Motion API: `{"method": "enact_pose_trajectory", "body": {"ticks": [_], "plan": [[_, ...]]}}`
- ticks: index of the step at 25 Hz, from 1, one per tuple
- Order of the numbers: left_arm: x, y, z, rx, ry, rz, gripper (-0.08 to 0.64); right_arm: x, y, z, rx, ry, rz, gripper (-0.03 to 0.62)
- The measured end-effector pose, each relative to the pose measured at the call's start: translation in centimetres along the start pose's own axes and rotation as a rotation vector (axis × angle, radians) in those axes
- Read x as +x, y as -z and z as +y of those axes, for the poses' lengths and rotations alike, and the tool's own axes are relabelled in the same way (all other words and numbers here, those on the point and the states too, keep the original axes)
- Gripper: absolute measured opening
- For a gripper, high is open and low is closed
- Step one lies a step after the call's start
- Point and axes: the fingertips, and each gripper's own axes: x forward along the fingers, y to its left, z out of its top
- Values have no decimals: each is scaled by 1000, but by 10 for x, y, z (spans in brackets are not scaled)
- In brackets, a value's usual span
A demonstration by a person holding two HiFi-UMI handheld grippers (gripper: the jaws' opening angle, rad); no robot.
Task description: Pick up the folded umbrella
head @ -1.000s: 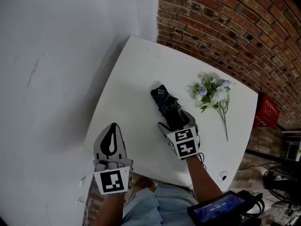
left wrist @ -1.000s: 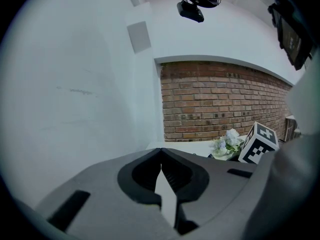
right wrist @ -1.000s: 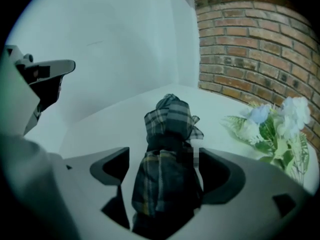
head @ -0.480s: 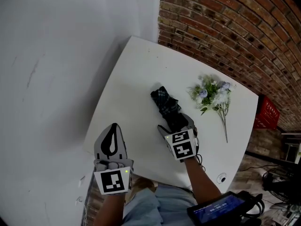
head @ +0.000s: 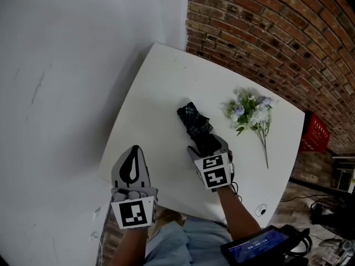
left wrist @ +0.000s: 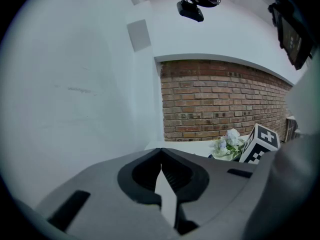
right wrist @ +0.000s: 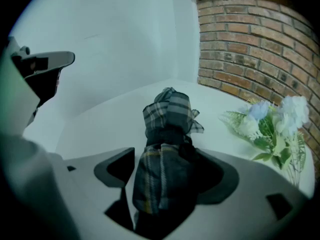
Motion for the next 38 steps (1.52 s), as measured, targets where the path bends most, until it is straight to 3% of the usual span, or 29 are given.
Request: {"method": "enact_pose_trajectory", "body": {"ticks": [14,38], "plan": [[-3,-1,1,7,2,0,8,-3,1,0,25,18,-3,262],[-12,-5,6,-5,-9,9,8,-3,1,0,35,32,-11,190]]}}
